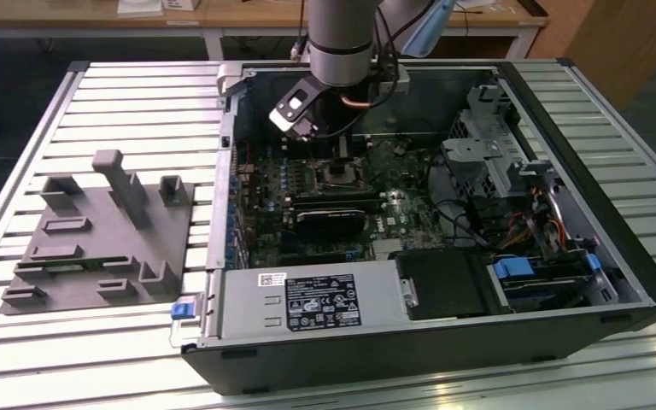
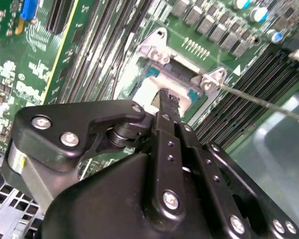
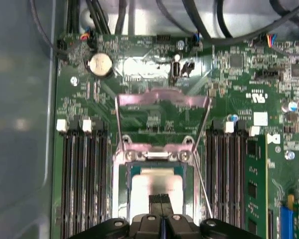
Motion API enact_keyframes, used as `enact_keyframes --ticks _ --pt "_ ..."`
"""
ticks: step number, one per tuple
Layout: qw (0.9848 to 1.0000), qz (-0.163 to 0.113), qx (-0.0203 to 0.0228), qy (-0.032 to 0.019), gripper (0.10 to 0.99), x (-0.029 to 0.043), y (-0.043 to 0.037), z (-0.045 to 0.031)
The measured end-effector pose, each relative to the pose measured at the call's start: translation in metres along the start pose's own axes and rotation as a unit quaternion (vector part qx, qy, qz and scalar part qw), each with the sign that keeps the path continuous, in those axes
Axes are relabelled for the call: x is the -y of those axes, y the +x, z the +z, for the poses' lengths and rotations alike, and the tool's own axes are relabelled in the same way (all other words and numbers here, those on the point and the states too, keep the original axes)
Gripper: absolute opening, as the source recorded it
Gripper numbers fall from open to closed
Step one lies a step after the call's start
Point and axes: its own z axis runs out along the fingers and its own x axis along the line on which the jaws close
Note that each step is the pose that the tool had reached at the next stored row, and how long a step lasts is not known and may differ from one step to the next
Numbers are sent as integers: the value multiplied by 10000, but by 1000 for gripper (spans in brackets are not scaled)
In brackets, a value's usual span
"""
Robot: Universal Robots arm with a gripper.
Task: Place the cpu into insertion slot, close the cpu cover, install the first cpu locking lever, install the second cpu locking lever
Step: 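Place the cpu into insertion slot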
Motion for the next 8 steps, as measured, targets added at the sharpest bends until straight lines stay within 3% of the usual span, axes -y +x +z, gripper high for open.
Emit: enact_keyframes --ticks 8 --pt "10000 1 0 0 106 -56 1 27"
